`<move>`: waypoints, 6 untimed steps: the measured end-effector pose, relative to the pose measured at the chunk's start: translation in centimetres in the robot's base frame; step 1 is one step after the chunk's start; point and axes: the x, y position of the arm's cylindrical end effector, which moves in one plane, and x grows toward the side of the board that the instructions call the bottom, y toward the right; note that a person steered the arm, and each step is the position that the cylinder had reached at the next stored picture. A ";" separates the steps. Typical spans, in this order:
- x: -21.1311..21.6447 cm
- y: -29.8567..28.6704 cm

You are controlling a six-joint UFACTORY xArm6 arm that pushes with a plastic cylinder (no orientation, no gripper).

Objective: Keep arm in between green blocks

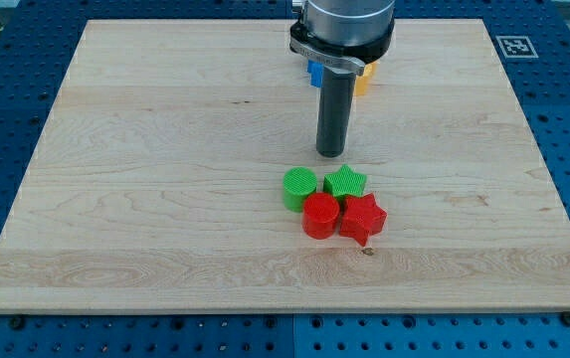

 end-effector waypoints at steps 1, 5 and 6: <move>0.6 -0.2; 3.5 -2.0; 4.2 -1.9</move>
